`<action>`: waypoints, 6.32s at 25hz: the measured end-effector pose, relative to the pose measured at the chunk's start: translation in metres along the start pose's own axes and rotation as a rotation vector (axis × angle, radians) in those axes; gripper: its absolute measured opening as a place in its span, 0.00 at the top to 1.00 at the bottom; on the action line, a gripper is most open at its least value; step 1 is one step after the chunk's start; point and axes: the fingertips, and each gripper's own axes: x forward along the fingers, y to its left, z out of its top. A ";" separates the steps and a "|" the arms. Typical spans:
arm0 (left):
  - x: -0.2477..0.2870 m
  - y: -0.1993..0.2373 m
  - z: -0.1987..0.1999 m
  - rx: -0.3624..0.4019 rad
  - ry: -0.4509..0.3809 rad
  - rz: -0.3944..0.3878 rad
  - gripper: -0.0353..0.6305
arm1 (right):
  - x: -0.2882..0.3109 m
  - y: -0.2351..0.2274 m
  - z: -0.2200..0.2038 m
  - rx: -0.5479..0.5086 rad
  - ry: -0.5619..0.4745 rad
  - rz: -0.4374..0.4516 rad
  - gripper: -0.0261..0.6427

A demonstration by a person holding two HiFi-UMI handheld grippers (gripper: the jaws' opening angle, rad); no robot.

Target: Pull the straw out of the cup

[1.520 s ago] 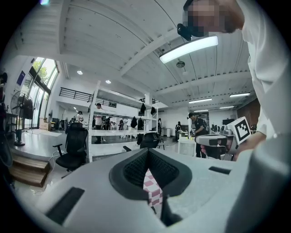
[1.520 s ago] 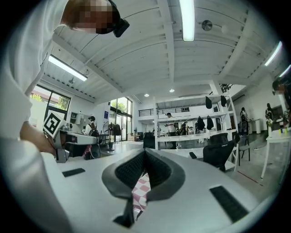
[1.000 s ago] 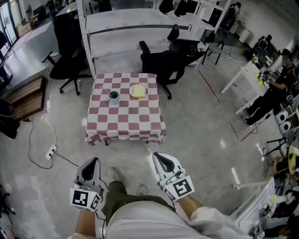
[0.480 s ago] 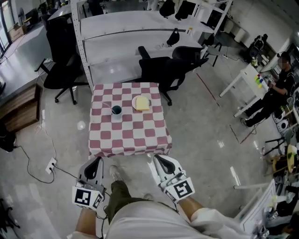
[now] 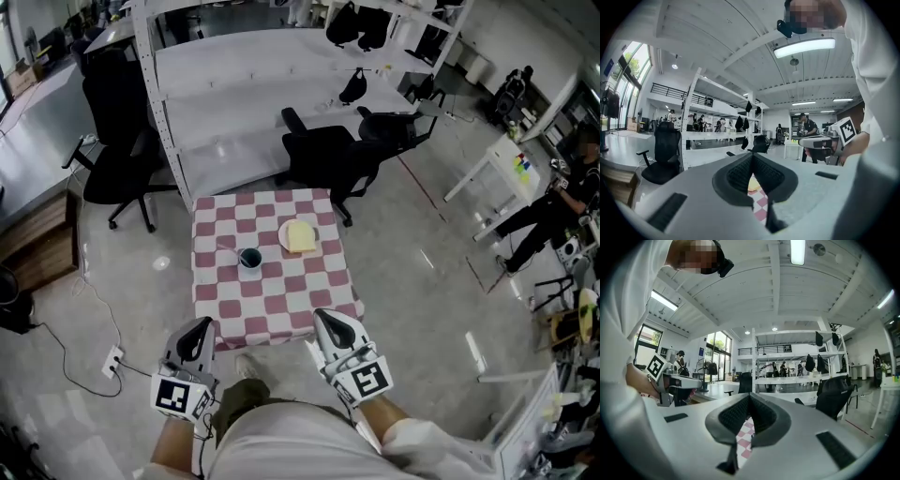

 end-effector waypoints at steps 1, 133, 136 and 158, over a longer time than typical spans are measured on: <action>0.005 0.006 0.001 -0.001 0.001 -0.008 0.94 | 0.007 -0.001 0.002 0.000 0.001 -0.006 0.95; 0.254 0.136 -0.315 -0.350 0.605 0.210 0.52 | 0.037 -0.174 -0.023 -0.030 0.169 -0.082 0.95; 0.257 0.137 -0.318 -0.359 0.610 0.213 0.52 | 0.035 -0.176 -0.025 -0.030 0.181 -0.089 0.95; 0.271 0.139 -0.320 -0.353 0.613 0.213 0.68 | 0.036 -0.185 -0.035 -0.018 0.207 -0.094 0.95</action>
